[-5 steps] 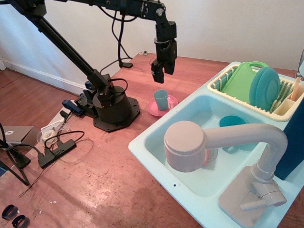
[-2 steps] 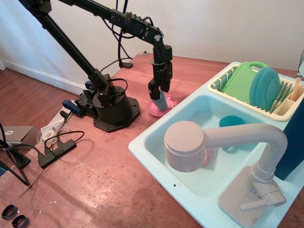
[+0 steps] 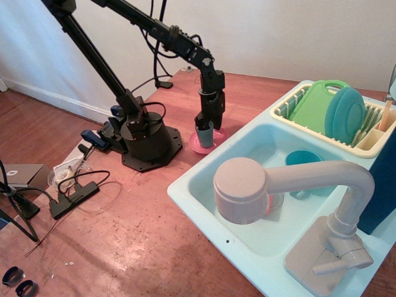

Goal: Put cup from anywhere into sink

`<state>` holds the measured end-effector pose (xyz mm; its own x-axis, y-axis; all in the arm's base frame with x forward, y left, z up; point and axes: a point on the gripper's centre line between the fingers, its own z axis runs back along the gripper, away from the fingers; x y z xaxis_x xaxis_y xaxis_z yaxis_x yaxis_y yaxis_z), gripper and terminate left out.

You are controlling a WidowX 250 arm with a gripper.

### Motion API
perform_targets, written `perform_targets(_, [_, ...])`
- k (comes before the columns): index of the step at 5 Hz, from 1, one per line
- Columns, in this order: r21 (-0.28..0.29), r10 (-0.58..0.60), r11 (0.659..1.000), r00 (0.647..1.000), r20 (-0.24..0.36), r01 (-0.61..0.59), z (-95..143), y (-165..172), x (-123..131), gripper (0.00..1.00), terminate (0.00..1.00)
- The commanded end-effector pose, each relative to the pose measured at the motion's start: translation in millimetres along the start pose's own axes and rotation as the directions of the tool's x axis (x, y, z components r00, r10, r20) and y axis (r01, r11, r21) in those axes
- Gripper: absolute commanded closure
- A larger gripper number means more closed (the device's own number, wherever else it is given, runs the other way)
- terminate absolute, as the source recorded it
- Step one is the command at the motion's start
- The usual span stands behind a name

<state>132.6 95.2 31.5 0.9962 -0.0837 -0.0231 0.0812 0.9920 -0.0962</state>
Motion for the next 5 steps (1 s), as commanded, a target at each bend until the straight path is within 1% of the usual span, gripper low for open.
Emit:
perform_targets(1, [0.041,-0.018,0.999,1.000,-0.012,0.019,18,11,11,1.00,0.00])
perform_targets(2, [0.050,-0.035,0.998,0.999,0.012,0.034,21,14,18,1.00,0.00])
perform_targets(3, [0.063,-0.056,0.997,0.998,0.024,0.054,29,15,27,1.00,0.00])
perform_targets(4, [0.111,-0.094,0.989,0.995,-0.011,0.095,58,22,36,1.00,0.00])
perform_targets(5, [0.179,-0.119,0.977,0.993,0.014,0.115,98,31,38,1.00,0.00])
